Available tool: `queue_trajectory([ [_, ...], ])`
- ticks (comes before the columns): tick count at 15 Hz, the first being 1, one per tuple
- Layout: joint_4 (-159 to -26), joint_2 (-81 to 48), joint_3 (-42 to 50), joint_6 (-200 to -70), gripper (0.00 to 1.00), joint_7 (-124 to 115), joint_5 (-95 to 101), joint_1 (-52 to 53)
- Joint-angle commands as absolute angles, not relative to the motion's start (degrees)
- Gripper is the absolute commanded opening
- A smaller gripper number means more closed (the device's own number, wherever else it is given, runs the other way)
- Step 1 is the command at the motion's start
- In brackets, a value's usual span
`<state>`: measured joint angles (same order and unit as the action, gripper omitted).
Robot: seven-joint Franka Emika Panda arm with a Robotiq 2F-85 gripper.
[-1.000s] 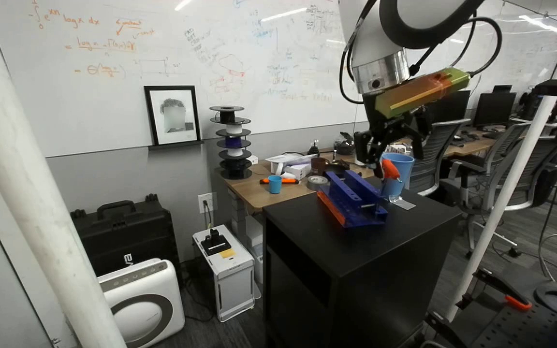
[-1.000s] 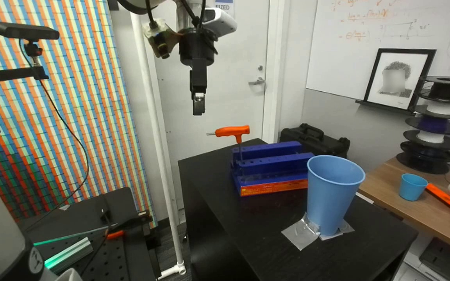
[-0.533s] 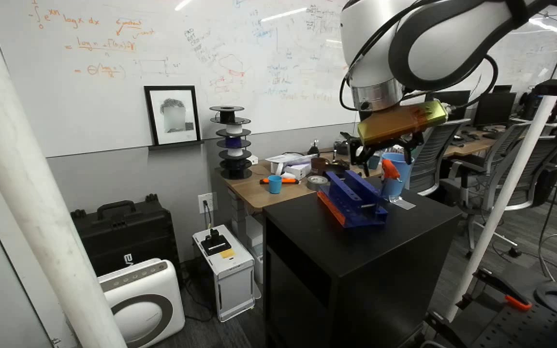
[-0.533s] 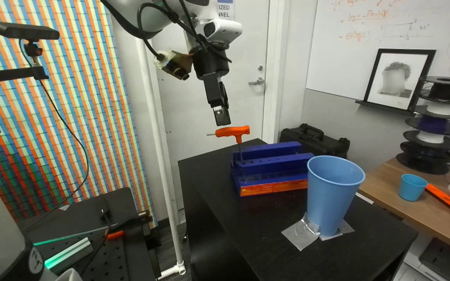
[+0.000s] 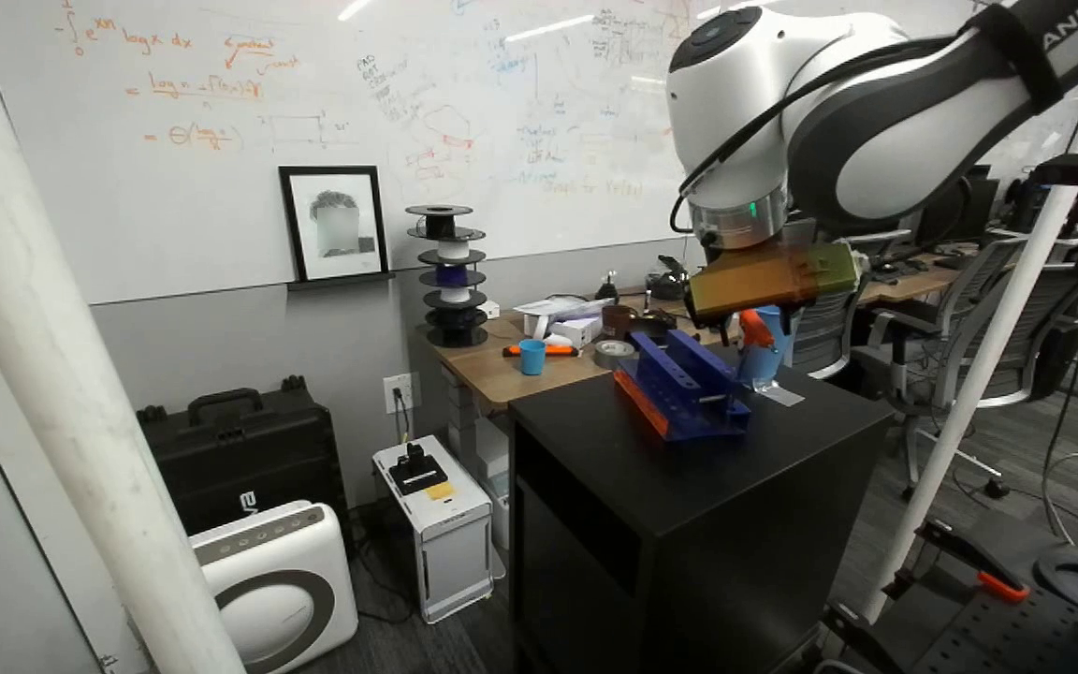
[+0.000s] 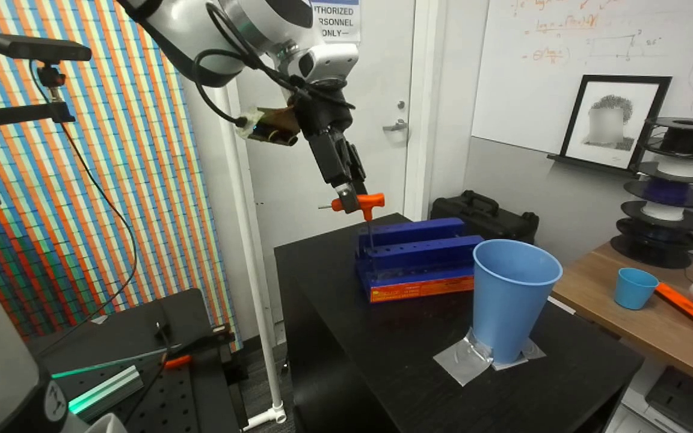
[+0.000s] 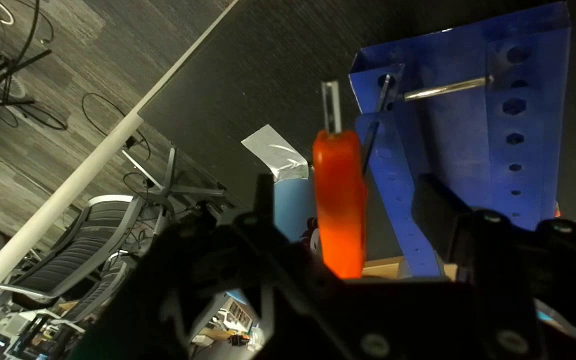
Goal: Pick up the orange object tool and put it in the cup
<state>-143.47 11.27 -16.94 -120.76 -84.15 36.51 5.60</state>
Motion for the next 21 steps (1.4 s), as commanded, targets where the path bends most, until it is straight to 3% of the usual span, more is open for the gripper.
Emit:
queue_trajectory([
  [1, -145.7, 12.0, -16.5, -123.2, 0.42, -89.4, 40.6, 6.5],
  [4, -146.5, 12.2, -16.2, -123.3, 0.18, -91.1, 42.2, 6.7],
  [6, -146.6, 12.5, -16.1, -123.1, 0.08, -91.5, 42.8, 6.8],
  [21, -145.6, 18.9, -17.6, -122.1, 0.11, -90.8, 45.9, 9.6],
])
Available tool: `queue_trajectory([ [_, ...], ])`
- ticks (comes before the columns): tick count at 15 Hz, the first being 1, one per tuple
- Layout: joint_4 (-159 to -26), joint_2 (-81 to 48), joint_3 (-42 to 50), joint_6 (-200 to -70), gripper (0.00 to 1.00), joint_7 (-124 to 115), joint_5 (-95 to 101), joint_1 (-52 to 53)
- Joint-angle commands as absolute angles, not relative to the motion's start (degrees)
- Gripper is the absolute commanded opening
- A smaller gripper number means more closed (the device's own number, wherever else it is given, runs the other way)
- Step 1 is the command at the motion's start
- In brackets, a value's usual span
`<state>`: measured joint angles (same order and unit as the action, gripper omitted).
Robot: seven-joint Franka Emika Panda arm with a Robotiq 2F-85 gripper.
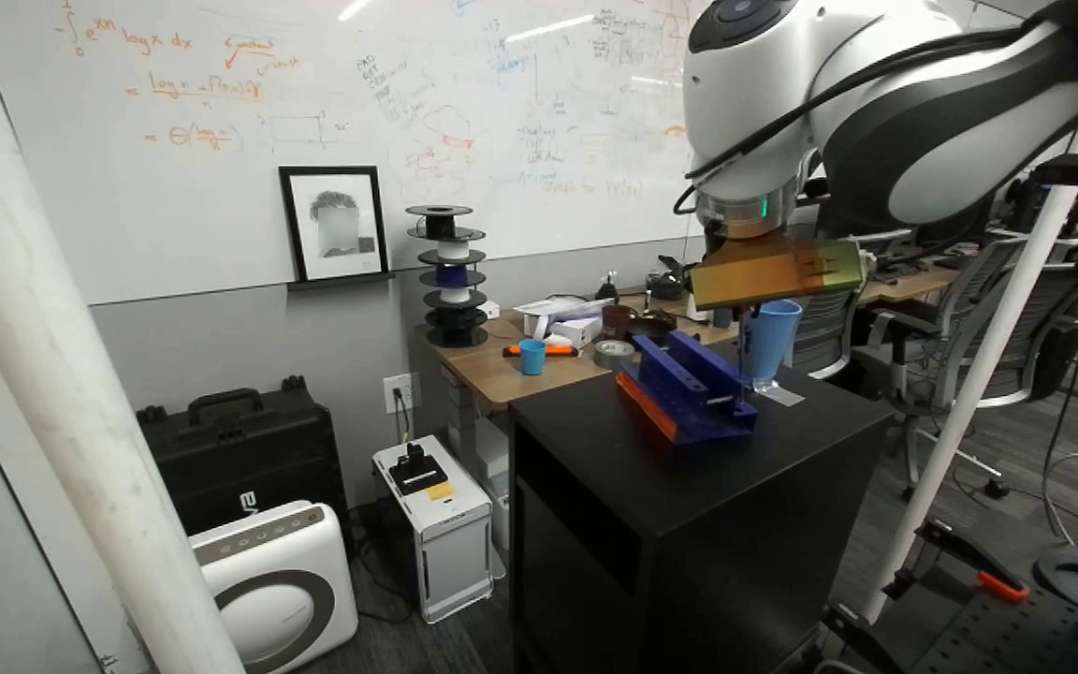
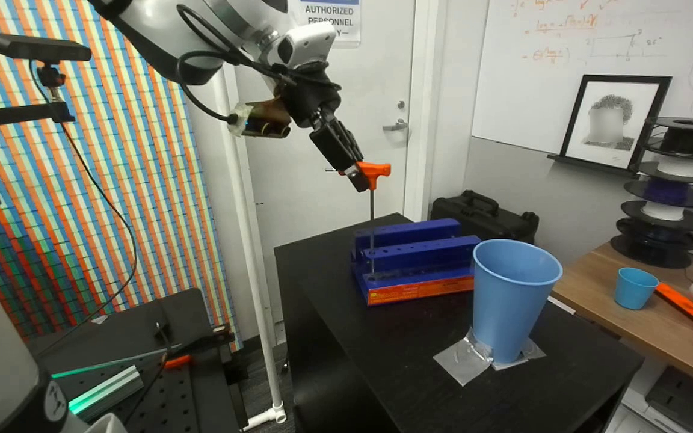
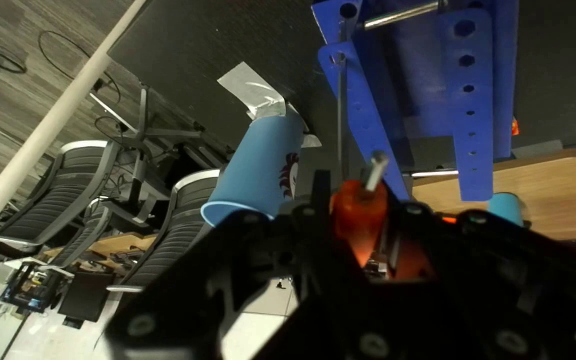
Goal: Pick up the orange object tool and put it in the cup
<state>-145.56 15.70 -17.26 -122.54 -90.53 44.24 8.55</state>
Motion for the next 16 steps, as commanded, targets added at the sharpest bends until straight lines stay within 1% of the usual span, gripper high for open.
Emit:
queue_trajectory([
  [1, -145.7, 19.8, -17.7, -122.0, 0.11, -90.6, 45.8, 9.8],
  [11, -145.3, 27.8, -19.0, -119.9, 0.11, -88.3, 46.1, 10.3],
  [16, -145.7, 31.0, -15.7, -117.6, 0.11, -85.4, 45.8, 8.3],
])
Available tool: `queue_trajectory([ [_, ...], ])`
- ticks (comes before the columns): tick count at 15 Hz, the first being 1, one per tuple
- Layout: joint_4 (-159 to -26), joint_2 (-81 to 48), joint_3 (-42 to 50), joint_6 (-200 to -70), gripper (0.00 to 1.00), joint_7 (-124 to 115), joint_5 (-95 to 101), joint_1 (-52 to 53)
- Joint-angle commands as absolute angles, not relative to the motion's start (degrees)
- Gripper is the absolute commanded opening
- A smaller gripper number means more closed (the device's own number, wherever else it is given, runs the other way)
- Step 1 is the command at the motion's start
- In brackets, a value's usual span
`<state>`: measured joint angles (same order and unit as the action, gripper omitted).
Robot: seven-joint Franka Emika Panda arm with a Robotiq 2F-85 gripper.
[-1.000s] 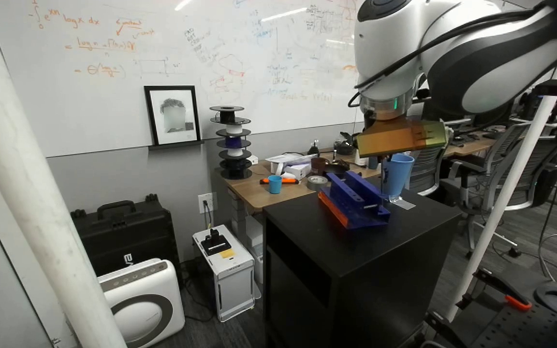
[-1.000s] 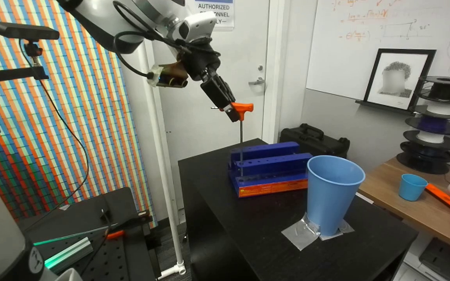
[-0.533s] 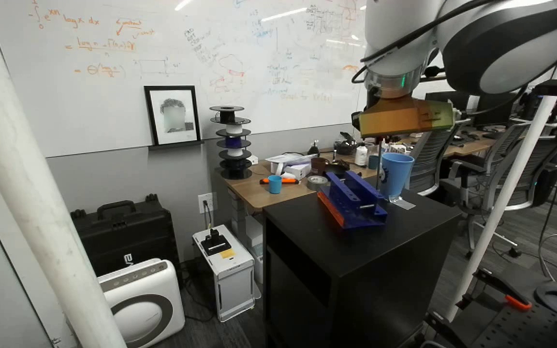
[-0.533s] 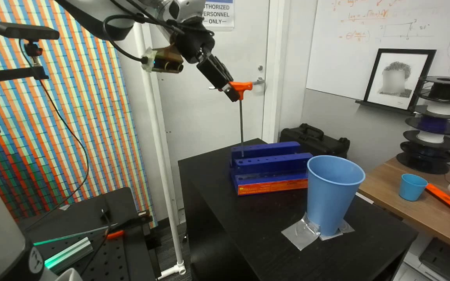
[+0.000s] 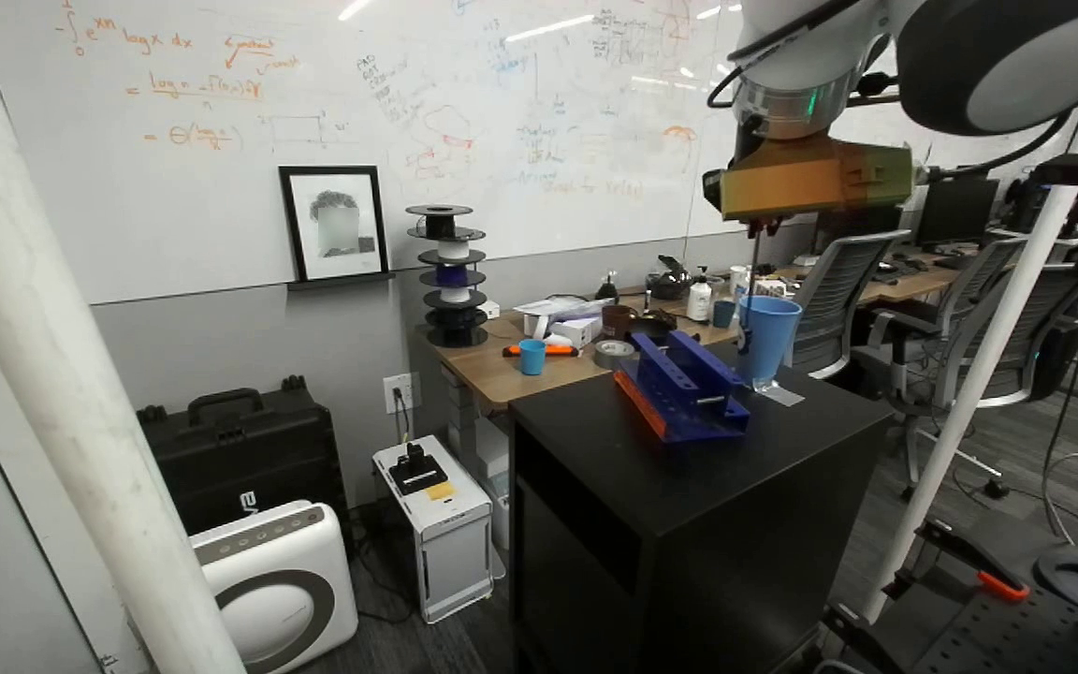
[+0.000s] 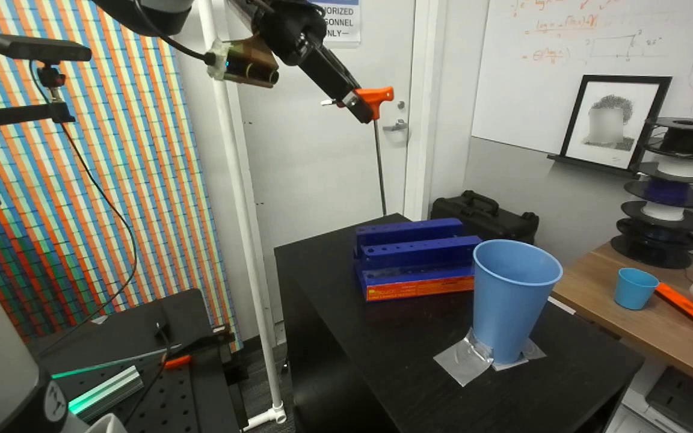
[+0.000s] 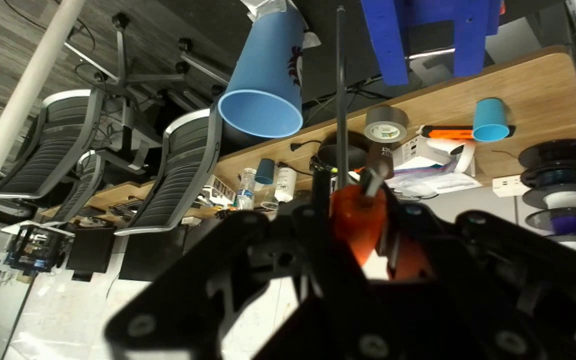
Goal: Pick up the orange object tool and put it in the cup
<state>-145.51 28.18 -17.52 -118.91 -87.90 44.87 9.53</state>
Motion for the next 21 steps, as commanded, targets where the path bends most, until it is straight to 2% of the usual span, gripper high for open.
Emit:
queue_trajectory([
  [1, -145.9, 31.2, -15.0, -117.3, 0.11, -85.1, 46.1, 7.6],
  [9, -143.8, 29.5, -9.6, -118.1, 0.1, -83.6, 50.3, 1.8],
  [21, -131.9, 16.3, -6.2, -123.4, 0.1, -83.6, 52.0, -0.1],
])
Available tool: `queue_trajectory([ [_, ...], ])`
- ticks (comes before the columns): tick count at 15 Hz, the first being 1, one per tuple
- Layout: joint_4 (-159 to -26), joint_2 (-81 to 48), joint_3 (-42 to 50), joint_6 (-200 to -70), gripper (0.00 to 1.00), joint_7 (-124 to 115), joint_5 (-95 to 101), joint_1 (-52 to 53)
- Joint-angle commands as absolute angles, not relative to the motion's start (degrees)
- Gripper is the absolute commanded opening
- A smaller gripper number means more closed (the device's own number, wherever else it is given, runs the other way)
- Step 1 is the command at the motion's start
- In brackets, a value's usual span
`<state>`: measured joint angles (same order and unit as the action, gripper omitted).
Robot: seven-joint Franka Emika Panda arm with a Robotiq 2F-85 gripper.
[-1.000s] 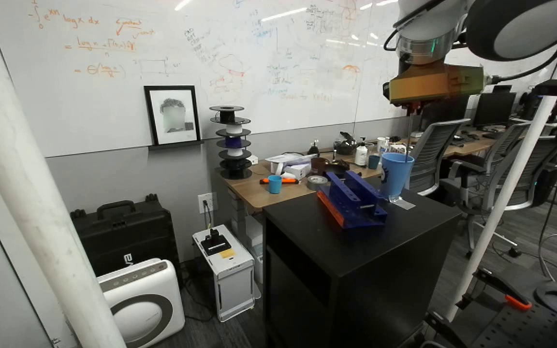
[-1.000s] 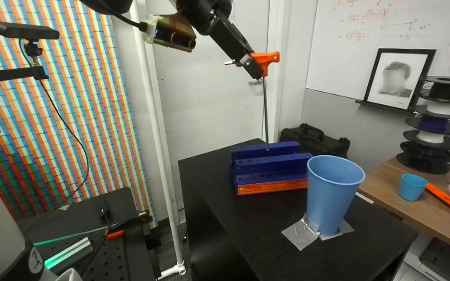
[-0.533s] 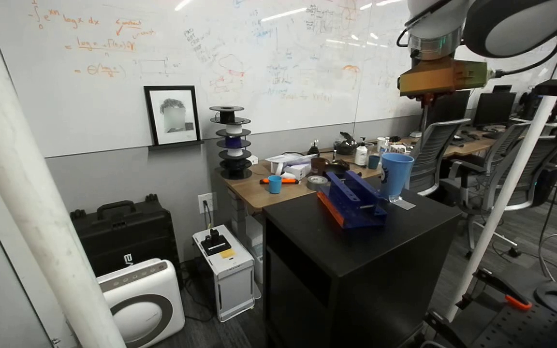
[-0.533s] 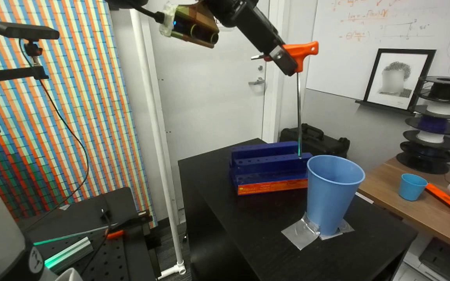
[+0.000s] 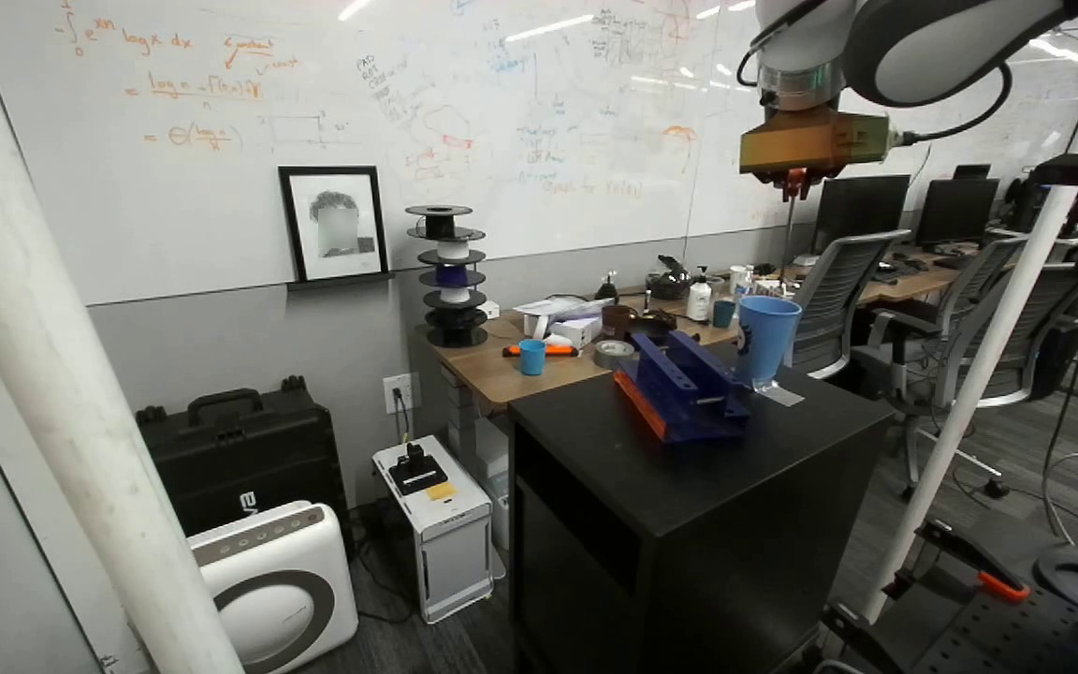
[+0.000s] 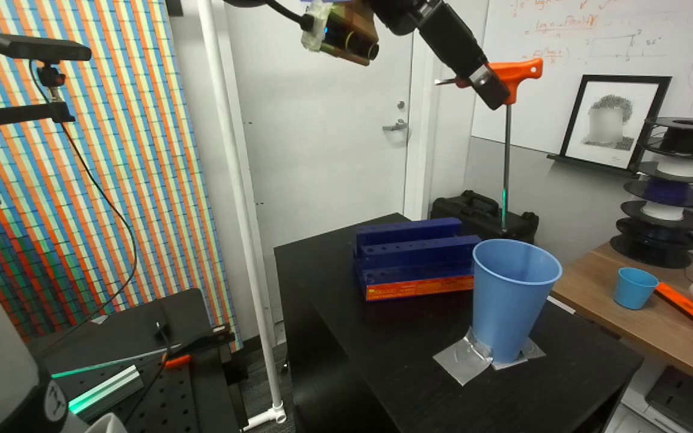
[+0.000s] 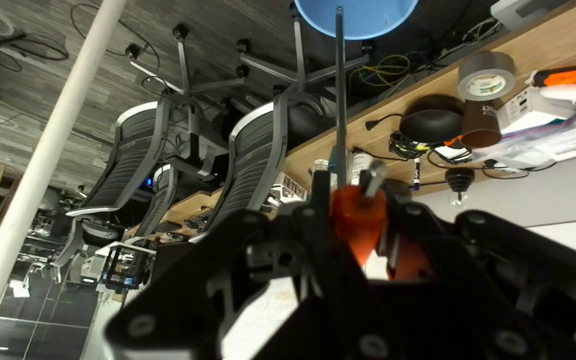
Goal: Pick up the orange object tool and put it in the cup
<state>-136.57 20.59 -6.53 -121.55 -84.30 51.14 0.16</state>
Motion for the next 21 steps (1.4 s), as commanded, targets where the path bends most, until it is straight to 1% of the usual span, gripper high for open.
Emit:
queue_trajectory([
  [1, -130.8, 14.9, -6.3, -123.5, 0.1, -83.7, 52.1, -0.1],
  [4, -129.2, 12.0, -5.7, -125.6, 0.1, -81.8, 50.6, 0.6],
  [9, -130.5, 9.4, -5.3, -128.4, 0.1, -78.0, 46.5, 1.0],
  [21, -131.2, 16.0, -6.1, -123.6, 0.1, -77.3, 47.2, 0.6],
])
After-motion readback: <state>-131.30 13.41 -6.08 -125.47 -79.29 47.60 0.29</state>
